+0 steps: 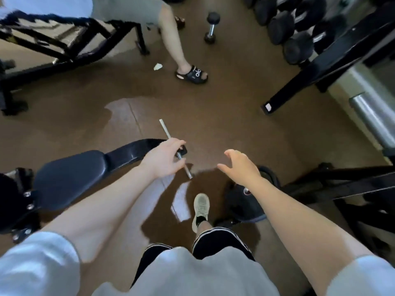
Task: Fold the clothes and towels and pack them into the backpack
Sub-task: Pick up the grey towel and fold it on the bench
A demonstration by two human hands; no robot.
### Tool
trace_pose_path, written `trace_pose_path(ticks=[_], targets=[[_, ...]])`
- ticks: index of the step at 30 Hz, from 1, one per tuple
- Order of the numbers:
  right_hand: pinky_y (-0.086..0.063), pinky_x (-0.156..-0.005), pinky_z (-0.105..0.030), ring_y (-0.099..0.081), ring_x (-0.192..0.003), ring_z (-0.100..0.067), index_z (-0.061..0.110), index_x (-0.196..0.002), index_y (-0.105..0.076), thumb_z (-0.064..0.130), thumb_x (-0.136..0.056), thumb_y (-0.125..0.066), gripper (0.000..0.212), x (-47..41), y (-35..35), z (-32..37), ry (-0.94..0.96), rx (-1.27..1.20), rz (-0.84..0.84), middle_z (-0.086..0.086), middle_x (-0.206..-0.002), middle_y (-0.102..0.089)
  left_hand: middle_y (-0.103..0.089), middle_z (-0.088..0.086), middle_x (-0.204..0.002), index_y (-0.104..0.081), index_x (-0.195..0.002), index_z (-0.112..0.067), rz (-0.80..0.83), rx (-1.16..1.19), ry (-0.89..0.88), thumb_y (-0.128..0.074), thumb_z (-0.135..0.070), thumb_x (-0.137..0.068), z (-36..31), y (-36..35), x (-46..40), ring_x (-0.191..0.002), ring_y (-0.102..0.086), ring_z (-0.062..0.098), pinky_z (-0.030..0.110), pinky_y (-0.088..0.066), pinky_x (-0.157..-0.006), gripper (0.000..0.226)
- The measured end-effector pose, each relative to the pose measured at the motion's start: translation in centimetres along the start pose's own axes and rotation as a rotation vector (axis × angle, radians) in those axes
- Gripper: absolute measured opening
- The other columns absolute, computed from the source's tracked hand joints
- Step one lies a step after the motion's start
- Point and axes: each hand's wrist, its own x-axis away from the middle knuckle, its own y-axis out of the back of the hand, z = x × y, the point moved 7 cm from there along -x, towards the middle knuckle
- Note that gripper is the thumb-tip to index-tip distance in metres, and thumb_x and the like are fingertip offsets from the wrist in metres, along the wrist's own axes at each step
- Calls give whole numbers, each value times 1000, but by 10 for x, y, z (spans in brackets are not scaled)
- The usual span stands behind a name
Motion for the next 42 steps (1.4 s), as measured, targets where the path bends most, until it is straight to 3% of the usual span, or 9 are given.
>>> trace_pose_path(ticks=[3, 9, 19, 30, 42], targets=[[-47, -94, -40, -46, -124, -22, 19, -137, -37, 46, -91, -51, 55, -38, 40, -45, -78, -25, -9, -1, -138, -46, -41, 7, -140, -34, -139, -11, 38, -29, -71, -53, -31, -88, -35, 8, -77, -126, -43, 25, 39, -41, -100, 58], [-48, -92, -40, -45, -124, -22, 18, -138, -35, 47, -92, -49, 56, -122, 128, -94, -149, -61, -60, -1, -138, -46, -36, 3, -145, -30, -142, -15, 2, -46, -132, -53, -31, -89, -78, 54, -209, -131, -37, 22, 39, -40, -101, 59], [-48, -95, -43, -45, -125, -22, 17, -139, -34, 48, -91, -49, 58, -294, 252, -75, -59, -83, -184, -2, -139, -46, -43, 3, -139, -36, -139, -14, -150, 28, -94, -55, -29, -88, -60, 160, -406, -123, -47, 21, 34, -39, -100, 56], [-49, -95, -39, -48, -124, -21, 22, -140, -34, 48, -91, -50, 58, -561, 423, -29, 50, -85, -208, 0, -141, -46, -41, 1, -140, -32, -141, -18, -116, 15, -15, -55, -34, -88, 1, 285, -664, -122, -46, 20, 37, -43, -99, 59], [-48, -95, -39, -46, -126, -22, 21, -140, -34, 47, -91, -49, 58, -808, 572, -112, 0, -90, -208, 0, -142, -44, -40, -2, -141, -32, -141, -19, -180, 44, -77, -54, -30, -90, -33, 367, -945, -123, -47, 18, 31, -44, -95, 56]])
